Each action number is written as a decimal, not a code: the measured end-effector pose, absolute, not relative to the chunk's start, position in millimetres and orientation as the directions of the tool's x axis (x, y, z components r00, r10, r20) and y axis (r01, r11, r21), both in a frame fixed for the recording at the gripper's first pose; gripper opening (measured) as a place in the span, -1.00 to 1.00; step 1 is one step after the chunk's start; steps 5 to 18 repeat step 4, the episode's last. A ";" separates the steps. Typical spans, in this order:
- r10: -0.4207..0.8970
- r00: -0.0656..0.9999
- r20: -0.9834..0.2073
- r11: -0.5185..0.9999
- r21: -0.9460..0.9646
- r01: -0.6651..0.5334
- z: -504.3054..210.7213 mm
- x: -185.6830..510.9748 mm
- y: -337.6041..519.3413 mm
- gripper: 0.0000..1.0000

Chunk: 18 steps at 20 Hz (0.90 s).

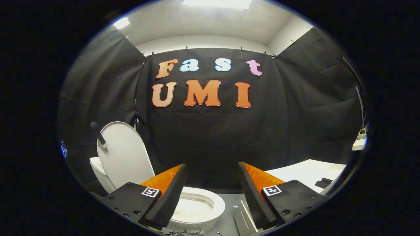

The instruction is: Open the toilet lid.

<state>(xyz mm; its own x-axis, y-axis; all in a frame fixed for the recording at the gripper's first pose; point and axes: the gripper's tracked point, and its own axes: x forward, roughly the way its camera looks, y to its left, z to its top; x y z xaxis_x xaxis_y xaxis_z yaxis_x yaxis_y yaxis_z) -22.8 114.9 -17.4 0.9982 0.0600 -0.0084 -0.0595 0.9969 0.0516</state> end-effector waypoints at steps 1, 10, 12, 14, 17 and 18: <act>0.058 0.998 -0.012 0.997 0.050 -0.057 -18.3 -23.0 114.2 0.97; 0.057 0.998 -0.009 0.997 0.045 -0.057 -17.8 -24.4 115.3 0.97; 0.057 0.998 -0.009 0.997 0.045 -0.057 -17.8 -24.4 115.3 0.97; 0.057 0.998 -0.009 0.997 0.045 -0.057 -17.8 -24.4 115.3 0.97; 0.057 0.998 -0.009 0.997 0.045 -0.057 -17.8 -24.4 115.3 0.97; 0.057 0.998 -0.009 0.997 0.045 -0.057 -17.8 -24.4 115.3 0.97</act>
